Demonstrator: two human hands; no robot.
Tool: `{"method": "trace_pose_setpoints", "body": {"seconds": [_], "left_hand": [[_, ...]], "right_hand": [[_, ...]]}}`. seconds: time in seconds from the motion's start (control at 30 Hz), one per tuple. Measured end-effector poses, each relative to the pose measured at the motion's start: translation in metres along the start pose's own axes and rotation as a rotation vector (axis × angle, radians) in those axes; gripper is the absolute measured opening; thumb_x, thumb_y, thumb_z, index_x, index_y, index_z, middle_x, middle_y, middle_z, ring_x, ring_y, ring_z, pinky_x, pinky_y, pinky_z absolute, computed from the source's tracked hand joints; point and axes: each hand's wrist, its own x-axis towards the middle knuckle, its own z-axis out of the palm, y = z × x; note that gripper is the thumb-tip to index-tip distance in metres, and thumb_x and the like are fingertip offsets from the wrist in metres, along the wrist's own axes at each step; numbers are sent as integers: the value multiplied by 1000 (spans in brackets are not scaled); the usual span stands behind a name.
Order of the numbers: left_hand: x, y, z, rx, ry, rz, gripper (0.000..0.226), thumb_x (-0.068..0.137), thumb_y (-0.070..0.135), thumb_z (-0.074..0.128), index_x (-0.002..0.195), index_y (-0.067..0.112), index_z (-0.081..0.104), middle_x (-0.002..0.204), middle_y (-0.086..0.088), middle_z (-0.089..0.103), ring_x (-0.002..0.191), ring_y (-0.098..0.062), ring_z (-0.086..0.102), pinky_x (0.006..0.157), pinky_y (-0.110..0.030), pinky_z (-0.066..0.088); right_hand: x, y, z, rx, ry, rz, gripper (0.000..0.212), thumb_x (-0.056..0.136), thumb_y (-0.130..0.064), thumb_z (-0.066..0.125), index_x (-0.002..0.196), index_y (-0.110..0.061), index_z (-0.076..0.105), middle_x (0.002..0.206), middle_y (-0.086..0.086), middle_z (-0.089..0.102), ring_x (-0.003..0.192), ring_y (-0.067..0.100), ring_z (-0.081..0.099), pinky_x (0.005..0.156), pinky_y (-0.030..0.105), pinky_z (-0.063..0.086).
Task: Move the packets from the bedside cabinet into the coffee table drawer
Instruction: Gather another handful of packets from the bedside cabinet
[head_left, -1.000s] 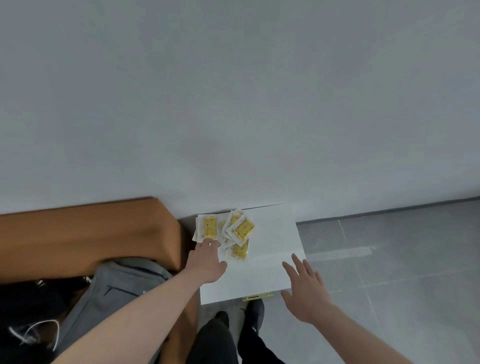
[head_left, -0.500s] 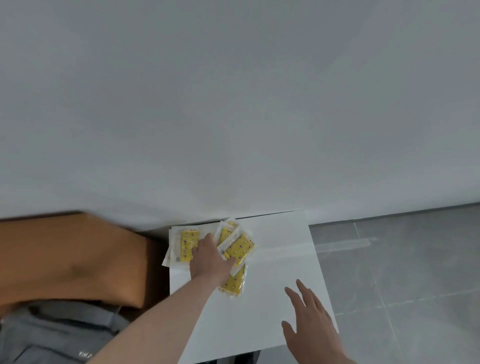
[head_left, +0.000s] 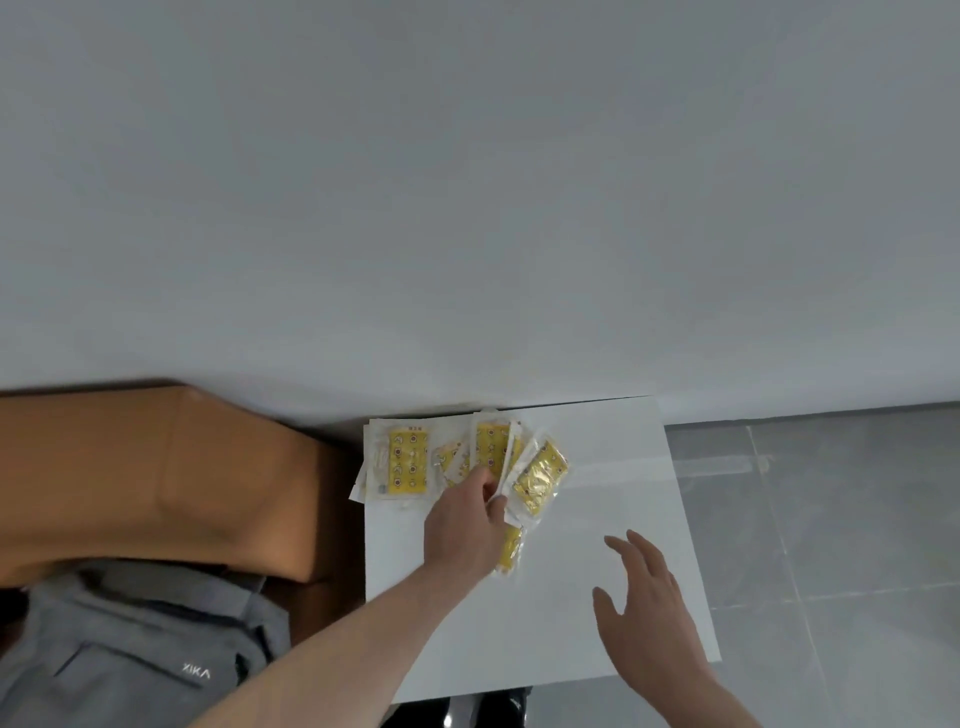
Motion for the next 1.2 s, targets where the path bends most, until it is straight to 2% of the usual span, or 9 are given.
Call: {"method": "trace_pose_setpoints", "body": {"seconds": [0.17,0.43,0.63,0.77,0.93,1.0,1.07,1.13,1.2], "left_hand": [[-44,-26,-29,-78,-11,13,18,97,27,60,106,42,63,86,28,66,83,3,63,62,-13,46],[-86,-98,-77,-50,78,45,26,102,15,56,94,39,63,96,24,60,90,0,63,67,-14,46],[-84,-119,-83,-28,57,10,27,105,14,51,91,36,56,97,20,56,93,-1,61,68,-23,53],[-78,-114,-85,-79,61,-4,24,106,19,50,91,37,54,99,22,56,98,2,61,67,-21,55],[-72,-106,-87,-119,48,-3,24,107,17,48,93,35,56,101,19,57,96,-1,61,71,-27,57],[-72,-105,-89,-118,49,4,24,106,15,49,92,34,56,101,18,57,97,-1,60,71,-26,56],[-72,-106,-90,-116,47,4,25,106,15,49,92,34,56,100,19,56,100,0,59,71,-24,55],[-73,-109,-91,-111,41,0,25,106,15,49,92,36,54,101,22,55,101,1,58,71,-21,54],[-74,-113,-92,-107,26,-18,26,107,17,49,92,37,53,105,26,53,102,3,58,74,-22,55]], "right_hand": [[25,-21,-10,79,59,10,56,99,-20,60,151,-29,41,163,-8,30,141,23,45,107,39,45],[91,-102,24,311,43,102,84,92,-47,72,159,-19,29,160,3,37,145,29,41,113,46,40],[120,-132,58,229,101,282,109,79,-53,83,160,-15,20,153,10,41,141,34,39,112,49,35],[133,-138,64,303,89,319,90,76,-33,83,149,-21,32,131,5,63,129,31,47,105,46,36],[129,-126,55,232,53,373,72,78,-40,83,139,-22,51,135,6,52,128,32,47,103,45,40],[124,-115,50,296,121,339,43,85,-36,81,121,-23,63,130,5,57,119,30,54,100,45,46],[115,-106,44,496,192,314,12,90,-26,77,96,-24,66,114,4,70,90,22,67,82,40,57],[109,-99,41,590,224,298,10,91,-21,74,93,-25,65,103,3,76,74,13,67,65,32,55],[105,-96,39,596,209,271,27,89,-23,78,113,-22,64,115,-1,72,83,11,67,64,27,49]]}}
